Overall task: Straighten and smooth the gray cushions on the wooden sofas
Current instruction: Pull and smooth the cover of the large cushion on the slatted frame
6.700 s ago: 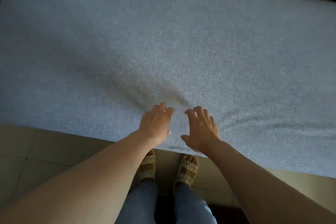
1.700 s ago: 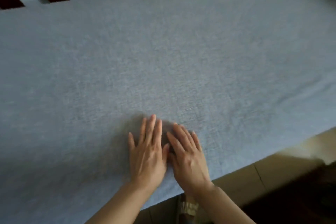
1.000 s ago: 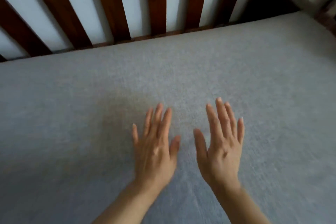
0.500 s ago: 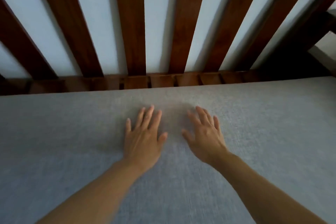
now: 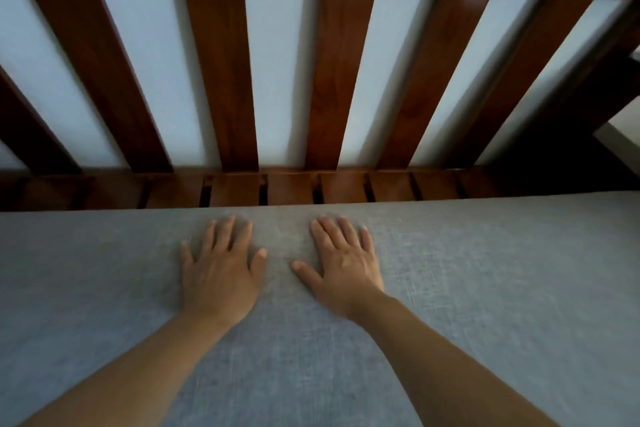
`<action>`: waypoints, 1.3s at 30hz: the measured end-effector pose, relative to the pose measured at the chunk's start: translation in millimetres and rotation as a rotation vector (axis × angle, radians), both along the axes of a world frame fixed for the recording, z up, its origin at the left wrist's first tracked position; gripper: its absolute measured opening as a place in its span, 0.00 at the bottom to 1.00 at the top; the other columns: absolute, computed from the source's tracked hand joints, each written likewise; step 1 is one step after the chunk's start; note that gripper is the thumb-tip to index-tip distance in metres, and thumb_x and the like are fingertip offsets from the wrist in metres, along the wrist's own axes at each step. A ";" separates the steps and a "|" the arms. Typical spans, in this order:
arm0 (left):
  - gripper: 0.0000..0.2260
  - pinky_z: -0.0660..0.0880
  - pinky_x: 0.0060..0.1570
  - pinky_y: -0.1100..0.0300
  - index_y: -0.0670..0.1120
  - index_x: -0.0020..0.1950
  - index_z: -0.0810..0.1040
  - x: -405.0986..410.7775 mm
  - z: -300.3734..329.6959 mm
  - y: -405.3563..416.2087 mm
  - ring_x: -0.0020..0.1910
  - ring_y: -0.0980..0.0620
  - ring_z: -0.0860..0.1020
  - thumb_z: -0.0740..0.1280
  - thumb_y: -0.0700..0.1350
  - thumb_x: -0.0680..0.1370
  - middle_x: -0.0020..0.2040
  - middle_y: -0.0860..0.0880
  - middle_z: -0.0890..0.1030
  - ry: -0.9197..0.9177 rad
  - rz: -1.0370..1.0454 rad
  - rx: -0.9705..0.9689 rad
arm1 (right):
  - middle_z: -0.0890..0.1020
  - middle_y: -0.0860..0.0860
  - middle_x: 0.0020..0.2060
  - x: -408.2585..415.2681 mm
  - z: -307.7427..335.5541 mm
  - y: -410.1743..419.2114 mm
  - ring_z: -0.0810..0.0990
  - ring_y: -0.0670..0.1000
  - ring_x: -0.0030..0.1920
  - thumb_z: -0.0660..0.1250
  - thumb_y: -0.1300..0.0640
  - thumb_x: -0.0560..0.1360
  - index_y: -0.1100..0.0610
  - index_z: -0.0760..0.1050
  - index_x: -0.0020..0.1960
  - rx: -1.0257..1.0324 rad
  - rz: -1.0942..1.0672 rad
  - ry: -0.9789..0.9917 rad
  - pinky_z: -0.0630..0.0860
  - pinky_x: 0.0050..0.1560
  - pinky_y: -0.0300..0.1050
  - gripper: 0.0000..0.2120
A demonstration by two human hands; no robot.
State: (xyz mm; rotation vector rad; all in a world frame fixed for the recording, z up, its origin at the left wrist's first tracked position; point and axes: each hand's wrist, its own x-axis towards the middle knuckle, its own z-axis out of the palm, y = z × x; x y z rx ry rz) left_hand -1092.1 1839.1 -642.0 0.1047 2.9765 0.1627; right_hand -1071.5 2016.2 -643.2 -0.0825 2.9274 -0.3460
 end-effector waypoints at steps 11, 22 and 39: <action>0.27 0.47 0.72 0.38 0.49 0.78 0.52 8.3 8.9 183.0 0.77 0.50 0.47 0.48 0.59 0.81 0.79 0.51 0.50 0.104 0.004 0.153 | 0.55 0.48 0.77 14.2 15.9 221.6 0.50 0.49 0.76 0.56 0.39 0.79 0.49 0.54 0.77 -0.073 -0.017 0.081 0.39 0.75 0.51 0.30; 0.31 0.40 0.72 0.40 0.53 0.79 0.45 59.4 9.1 456.5 0.77 0.51 0.43 0.49 0.62 0.79 0.79 0.54 0.44 0.129 -0.281 0.243 | 0.51 0.50 0.78 87.2 8.3 484.7 0.46 0.53 0.77 0.48 0.36 0.78 0.47 0.51 0.78 0.150 -0.488 0.335 0.39 0.75 0.55 0.32; 0.34 0.50 0.71 0.37 0.48 0.78 0.57 213.8 -5.5 357.4 0.77 0.49 0.51 0.44 0.62 0.75 0.78 0.51 0.53 0.081 -0.308 0.149 | 0.43 0.53 0.78 242.1 1.6 347.4 0.40 0.55 0.77 0.47 0.38 0.79 0.50 0.46 0.79 0.004 -0.404 0.115 0.35 0.74 0.52 0.32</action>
